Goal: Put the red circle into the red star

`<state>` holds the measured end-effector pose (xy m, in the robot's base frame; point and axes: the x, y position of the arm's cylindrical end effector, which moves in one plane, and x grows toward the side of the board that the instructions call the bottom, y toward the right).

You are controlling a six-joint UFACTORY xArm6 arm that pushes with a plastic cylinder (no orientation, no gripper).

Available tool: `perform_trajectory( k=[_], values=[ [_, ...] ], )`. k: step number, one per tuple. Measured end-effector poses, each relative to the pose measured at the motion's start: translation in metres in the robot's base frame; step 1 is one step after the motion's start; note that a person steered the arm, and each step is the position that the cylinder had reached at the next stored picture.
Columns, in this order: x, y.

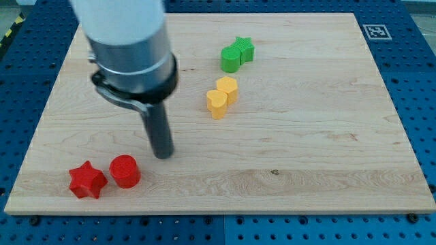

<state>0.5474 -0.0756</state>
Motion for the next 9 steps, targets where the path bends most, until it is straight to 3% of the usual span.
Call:
perform_trajectory(
  k=[1, 3, 5, 9],
  values=[
    [0.026, 0.005],
    [0.021, -0.037],
    [-0.002, -0.037],
    [0.018, -0.040]
  ],
)
